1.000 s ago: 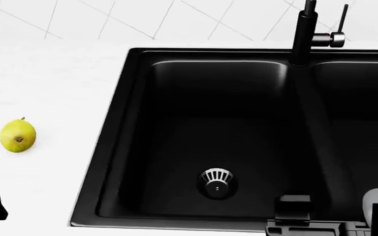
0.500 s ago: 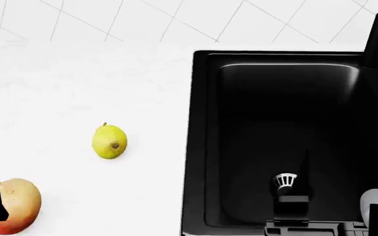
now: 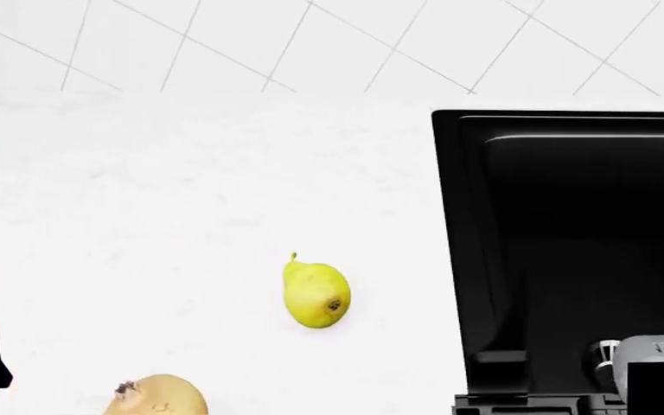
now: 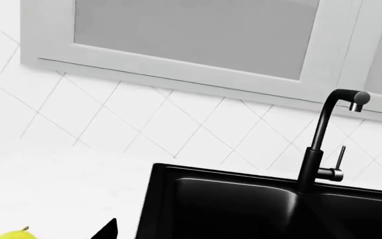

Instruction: There is a mixed pile of frozen fruits and vegetables on the counter. Locate all the frozen vegetables and place the items in a bowl on the counter. Take all the frozen fruits and defrost them in a running sink.

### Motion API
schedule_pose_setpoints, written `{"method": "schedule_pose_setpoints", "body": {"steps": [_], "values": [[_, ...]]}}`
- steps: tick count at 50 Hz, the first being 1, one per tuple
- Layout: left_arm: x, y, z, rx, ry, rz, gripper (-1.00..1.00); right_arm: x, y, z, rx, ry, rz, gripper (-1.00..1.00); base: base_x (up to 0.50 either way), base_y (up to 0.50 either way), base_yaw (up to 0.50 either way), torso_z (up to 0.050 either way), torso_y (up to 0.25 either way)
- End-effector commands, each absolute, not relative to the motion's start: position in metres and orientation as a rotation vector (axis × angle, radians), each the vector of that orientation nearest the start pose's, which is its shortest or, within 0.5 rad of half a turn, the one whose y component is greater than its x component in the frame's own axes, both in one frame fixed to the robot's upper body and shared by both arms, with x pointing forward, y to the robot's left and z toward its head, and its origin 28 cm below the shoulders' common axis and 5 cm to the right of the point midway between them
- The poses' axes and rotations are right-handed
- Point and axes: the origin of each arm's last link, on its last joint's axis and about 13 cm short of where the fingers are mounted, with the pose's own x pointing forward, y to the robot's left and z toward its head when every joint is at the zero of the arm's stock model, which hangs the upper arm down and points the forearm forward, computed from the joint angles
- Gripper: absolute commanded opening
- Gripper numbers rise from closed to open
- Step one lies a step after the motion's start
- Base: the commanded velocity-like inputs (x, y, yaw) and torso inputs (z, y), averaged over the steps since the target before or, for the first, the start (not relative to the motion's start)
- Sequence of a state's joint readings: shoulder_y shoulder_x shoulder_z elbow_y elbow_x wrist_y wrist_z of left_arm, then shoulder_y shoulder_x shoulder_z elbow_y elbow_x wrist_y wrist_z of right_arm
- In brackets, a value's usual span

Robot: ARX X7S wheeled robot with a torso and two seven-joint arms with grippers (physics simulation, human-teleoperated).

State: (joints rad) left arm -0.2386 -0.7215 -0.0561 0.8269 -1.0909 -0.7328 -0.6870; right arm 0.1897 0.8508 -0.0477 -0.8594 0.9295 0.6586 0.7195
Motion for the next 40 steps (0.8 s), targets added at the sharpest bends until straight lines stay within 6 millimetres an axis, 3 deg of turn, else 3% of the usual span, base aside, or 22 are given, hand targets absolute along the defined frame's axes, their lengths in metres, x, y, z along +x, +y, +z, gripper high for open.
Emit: {"method": "schedule_pose_setpoints", "body": {"steps": [1, 7, 9, 10, 16, 23, 40], "values": [[0.181, 0.254, 0.194, -0.022, -0.071, -0.013, 1.0, 0.178, -0.148, 0.184, -0.169, -0.093, 0.001, 1.0, 0.0, 0.0, 0.0, 0.0, 0.0], [0.18, 0.254, 0.194, -0.029, -0.064, -0.031, 1.0, 0.186, -0.134, 0.181, -0.061, -0.015, 0.205, 1.0, 0.0, 0.0, 0.0, 0.0, 0.0], [0.179, 0.254, 0.196, -0.028, -0.067, -0.031, 1.0, 0.192, -0.13, 0.179, -0.106, 0.001, 0.239, 1.0, 0.0, 0.0, 0.0, 0.0, 0.0], [0.178, 0.255, 0.197, -0.033, -0.069, -0.031, 1.0, 0.195, -0.126, 0.179, -0.025, 0.055, 0.34, 1.0, 0.0, 0.0, 0.0, 0.0, 0.0], [0.177, 0.257, 0.195, -0.036, -0.07, -0.029, 1.0, 0.211, -0.113, 0.176, -0.028, 0.059, 0.428, 1.0, 0.0, 0.0, 0.0, 0.0, 0.0], [0.178, 0.259, 0.198, -0.04, -0.069, -0.023, 1.0, 0.219, -0.105, 0.177, 0.009, 0.093, 0.484, 1.0, 0.0, 0.0, 0.0, 0.0, 0.0], [0.178, 0.26, 0.197, -0.04, -0.063, -0.03, 1.0, 0.277, -0.092, 0.164, -0.094, 0.214, 0.484, 1.0, 0.0, 0.0, 0.0, 0.0, 0.0]]}}
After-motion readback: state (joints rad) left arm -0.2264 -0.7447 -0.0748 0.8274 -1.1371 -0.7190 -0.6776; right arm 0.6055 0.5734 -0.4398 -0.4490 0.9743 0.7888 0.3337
